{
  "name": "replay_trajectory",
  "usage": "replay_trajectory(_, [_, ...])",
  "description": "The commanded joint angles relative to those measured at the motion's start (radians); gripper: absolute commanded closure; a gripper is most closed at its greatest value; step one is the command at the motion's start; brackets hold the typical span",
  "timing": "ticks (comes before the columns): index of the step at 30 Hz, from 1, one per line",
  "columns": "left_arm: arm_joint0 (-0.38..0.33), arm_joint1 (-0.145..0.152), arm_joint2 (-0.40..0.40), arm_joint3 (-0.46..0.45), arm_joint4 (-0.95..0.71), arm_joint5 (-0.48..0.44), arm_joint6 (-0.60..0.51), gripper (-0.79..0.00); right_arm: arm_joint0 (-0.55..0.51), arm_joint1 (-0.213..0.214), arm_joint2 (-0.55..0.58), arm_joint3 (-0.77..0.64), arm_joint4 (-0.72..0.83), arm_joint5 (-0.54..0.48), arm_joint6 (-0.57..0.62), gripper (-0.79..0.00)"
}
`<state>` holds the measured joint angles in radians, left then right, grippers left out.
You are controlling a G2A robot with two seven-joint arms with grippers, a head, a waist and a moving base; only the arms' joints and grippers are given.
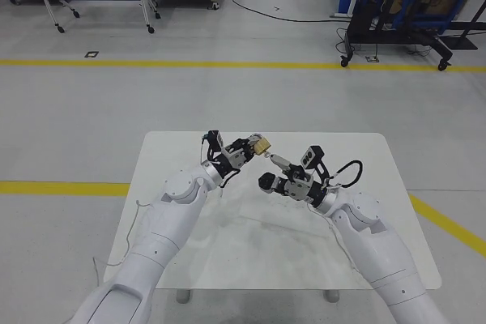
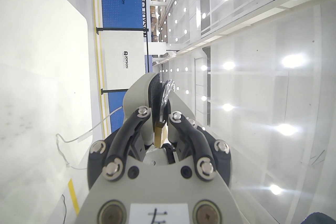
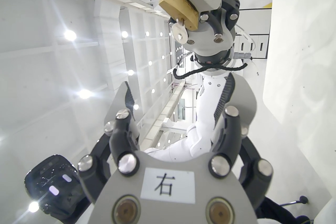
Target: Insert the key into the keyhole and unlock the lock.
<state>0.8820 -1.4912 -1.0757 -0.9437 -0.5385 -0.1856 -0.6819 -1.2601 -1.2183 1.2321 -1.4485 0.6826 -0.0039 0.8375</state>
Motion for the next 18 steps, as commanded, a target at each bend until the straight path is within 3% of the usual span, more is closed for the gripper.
replay_trajectory(1, [0.000,0.000,0.000,0.000,0.002,-0.003,0.001,0.000,0.013,-0.002,-0.009,0.018,0.011,0.003,0.006,-0.249])
replay_trajectory(7, [0.000,-0.001,0.001,0.000,0.012,-0.008,0.001,0.000,0.046,-0.008,-0.020,0.073,0.039,0.000,0.010,-0.200])
replay_trajectory(18, [-0.001,0.001,0.003,-0.006,0.042,-0.020,-0.014,0.000,0.066,-0.011,-0.015,0.111,0.059,0.000,0.008,-0.212])
